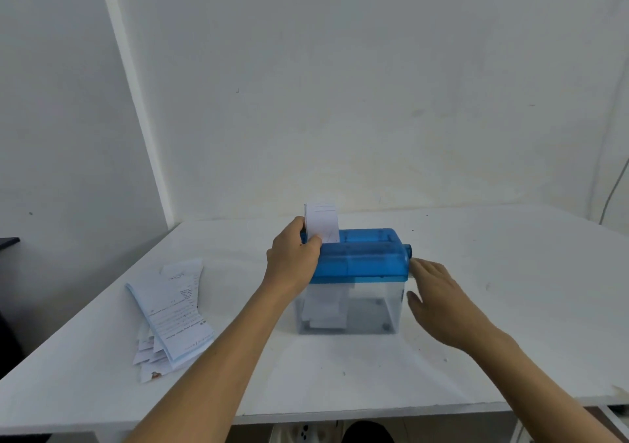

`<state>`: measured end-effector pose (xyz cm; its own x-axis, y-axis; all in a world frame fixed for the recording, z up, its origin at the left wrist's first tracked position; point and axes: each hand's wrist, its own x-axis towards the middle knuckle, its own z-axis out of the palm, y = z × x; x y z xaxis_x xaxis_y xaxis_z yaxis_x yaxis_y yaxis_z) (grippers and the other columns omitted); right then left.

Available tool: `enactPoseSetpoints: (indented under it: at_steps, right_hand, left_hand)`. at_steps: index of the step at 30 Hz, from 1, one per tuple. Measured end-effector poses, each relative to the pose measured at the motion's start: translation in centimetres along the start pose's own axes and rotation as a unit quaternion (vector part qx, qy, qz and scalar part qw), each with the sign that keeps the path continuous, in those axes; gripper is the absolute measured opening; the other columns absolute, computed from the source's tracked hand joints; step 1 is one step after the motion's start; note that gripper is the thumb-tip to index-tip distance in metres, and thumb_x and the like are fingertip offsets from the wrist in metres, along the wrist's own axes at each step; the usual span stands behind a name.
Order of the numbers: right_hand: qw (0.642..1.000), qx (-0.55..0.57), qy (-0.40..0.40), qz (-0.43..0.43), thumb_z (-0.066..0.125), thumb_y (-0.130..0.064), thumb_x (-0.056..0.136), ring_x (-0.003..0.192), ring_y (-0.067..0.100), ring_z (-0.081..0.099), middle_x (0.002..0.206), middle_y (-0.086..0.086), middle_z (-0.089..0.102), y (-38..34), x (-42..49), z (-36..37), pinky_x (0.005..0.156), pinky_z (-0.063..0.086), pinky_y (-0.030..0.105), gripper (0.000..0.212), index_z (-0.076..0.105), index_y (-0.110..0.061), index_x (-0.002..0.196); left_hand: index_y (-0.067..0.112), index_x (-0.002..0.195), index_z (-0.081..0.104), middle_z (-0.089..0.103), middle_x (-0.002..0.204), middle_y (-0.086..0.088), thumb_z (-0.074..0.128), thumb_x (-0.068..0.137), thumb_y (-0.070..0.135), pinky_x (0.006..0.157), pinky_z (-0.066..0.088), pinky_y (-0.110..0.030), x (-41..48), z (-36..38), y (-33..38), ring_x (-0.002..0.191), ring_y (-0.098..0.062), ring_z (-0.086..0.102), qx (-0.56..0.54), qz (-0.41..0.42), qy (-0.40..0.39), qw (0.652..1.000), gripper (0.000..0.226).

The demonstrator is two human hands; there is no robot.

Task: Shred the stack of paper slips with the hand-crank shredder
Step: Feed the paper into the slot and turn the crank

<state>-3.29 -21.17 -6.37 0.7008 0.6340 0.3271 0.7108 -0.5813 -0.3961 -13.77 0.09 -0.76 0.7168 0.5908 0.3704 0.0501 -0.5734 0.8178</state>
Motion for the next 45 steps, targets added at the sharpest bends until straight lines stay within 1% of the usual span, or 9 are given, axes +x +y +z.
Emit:
enactPoseSetpoints:
  at_steps: [5,12,17,22,24,27,32,38,45]
  right_hand:
    - [0.995,-0.097,-0.009,0.003,0.05,-0.02,0.097,0.105,0.01,0.038,0.124,-0.003,0.037,-0.9,-0.9,2.2,0.096,0.045,0.027,0.034,0.033,-0.018,0.127]
    - [0.994,-0.103,0.001,0.028,0.055,-0.021,0.096,0.095,0.012,0.05,0.112,-0.008,0.048,-1.7,-1.8,1.5,0.084,0.052,0.023,0.031,0.035,-0.023,0.12]
    - [0.988,-0.143,0.006,0.056,0.051,-0.02,0.097,0.083,0.011,0.056,0.104,-0.007,0.059,-2.5,-2.4,0.4,0.067,0.049,0.02,0.017,0.036,-0.024,0.104]
    - [0.978,-0.202,-0.03,0.048,0.05,-0.027,0.098,0.077,0.011,0.057,0.094,-0.01,0.06,-3.5,-2.7,-1.9,0.061,0.042,0.019,0.004,0.049,-0.023,0.098]
    - [0.974,-0.22,-0.041,0.045,0.051,-0.028,0.096,0.068,0.011,0.051,0.078,-0.011,0.049,-4.1,-2.6,-3.6,0.053,0.033,0.021,0.021,0.042,-0.022,0.079]
    - [0.972,-0.205,-0.097,0.06,0.055,-0.032,0.091,0.061,0.012,0.046,0.073,-0.005,0.049,-5.2,-1.5,-6.7,0.052,0.033,0.025,0.027,0.04,-0.018,0.073]
    - [0.955,-0.079,-0.265,0.102,0.069,-0.033,0.089,0.057,0.013,0.051,0.066,-0.001,0.051,-6.4,1.5,-11.5,0.05,0.048,0.021,0.026,0.061,-0.011,0.078]
    - [0.985,-0.003,-0.142,0.099,0.07,-0.053,0.087,0.054,0.014,0.059,0.06,0.003,0.058,-5.7,4.4,-13.6,0.052,0.052,0.023,0.049,0.071,-0.005,0.077]
    - [0.992,0.074,0.023,0.098,0.047,-0.062,0.096,0.073,0.02,0.049,0.086,0.006,0.058,-2.4,8.0,-7.6,0.063,0.039,0.034,0.05,0.047,-0.013,0.094]
  left_hand:
    - [0.016,0.11,0.058,0.063,0.122,0.002,0.05,0.099,0.015,0.094,0.053,-0.046,-0.2,0.2,0.0,0.109,-0.023,0.057,0.003,0.003,0.004,1.0,0.014]
    - [0.022,0.097,0.055,0.065,0.114,0.004,0.055,0.098,0.021,0.091,0.054,-0.046,-0.3,0.2,-0.3,0.103,-0.021,0.059,-0.002,0.0,0.009,1.0,0.001]
    - [0.031,0.105,0.053,0.058,0.106,0.019,0.076,0.07,0.07,0.087,0.056,-0.039,-0.7,0.2,-0.3,0.102,-0.013,0.059,0.009,0.022,0.012,1.0,0.056]
    - [0.032,0.112,0.051,0.055,0.11,0.015,0.079,0.07,0.066,0.07,0.048,-0.014,-1.2,0.0,0.2,0.102,-0.011,0.055,0.003,0.026,-0.002,1.0,0.061]
    - [0.031,0.112,0.052,0.056,0.109,0.015,0.079,0.07,0.065,0.065,0.044,-0.012,-1.2,0.0,0.1,0.099,-0.008,0.055,-0.002,0.027,-0.005,1.0,0.06]
    - [0.031,0.111,0.054,0.057,0.108,0.016,0.08,0.069,0.065,0.066,0.043,-0.012,-1.2,-0.2,0.0,0.094,-0.001,0.055,-0.008,0.026,-0.011,1.0,0.06]
    - [0.033,0.112,0.055,0.056,0.104,0.024,0.081,0.069,0.064,0.059,0.043,-0.007,-1.1,-0.7,0.1,0.091,0.007,0.053,-0.023,0.024,-0.032,0.999,0.06]
    - [0.032,0.118,0.056,0.058,0.109,0.02,0.08,0.067,0.067,0.059,0.043,-0.006,-1.1,-0.8,0.1,0.093,0.006,0.054,-0.036,0.025,-0.032,0.999,0.066]
    - [0.03,0.124,0.057,0.059,0.116,0.018,0.081,0.068,0.065,0.062,0.042,-0.007,-1.2,-0.8,0.2,0.099,0.001,0.056,-0.041,0.022,-0.038,0.998,0.071]
